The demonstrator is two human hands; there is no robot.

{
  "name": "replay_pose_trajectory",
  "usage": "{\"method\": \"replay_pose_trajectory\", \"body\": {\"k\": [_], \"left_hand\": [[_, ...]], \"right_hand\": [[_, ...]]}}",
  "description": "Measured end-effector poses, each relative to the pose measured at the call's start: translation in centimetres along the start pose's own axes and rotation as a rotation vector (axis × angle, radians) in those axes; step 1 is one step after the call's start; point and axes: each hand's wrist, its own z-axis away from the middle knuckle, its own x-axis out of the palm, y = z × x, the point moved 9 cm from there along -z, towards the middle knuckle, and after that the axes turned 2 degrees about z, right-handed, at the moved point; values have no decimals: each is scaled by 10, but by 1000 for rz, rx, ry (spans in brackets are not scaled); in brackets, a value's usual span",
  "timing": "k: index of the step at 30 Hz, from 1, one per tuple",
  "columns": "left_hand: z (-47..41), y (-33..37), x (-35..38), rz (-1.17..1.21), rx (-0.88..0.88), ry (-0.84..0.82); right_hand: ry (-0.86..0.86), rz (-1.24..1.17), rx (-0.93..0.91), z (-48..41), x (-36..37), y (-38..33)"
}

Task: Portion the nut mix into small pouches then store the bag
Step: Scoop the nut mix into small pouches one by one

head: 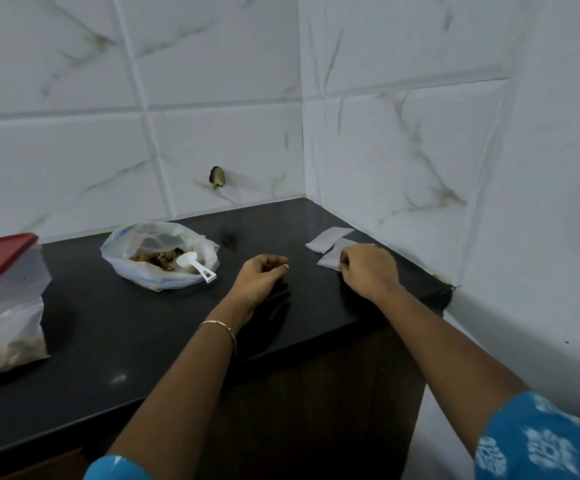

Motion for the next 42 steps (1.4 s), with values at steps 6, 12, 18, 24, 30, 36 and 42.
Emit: {"method": "replay_pose_trajectory", "body": {"k": [6,12,18,24,30,36,42], "left_hand": [[10,5,4,13,-24,-17],[33,31,12,105,-63,-90],[65,64,-21,185,-52,-61],[93,77,-87,67,10,79],[121,74,-136,-98,88,174],[140,67,-187,-133,160,334],[155,62,-218,-311,118,537]], "right_hand": [[-26,-77,44,3,-12,-1],[-19,-305,-55,6,-61,-46],[-132,-489,-173,16,-99,-120],[-293,-835,-156,31,-78,-170],[-369,-1001,-161,45,-61,-224],[-408,-1123,-158,57,-56,-270],[-298,-950,-182,54,-54,-292]]}}
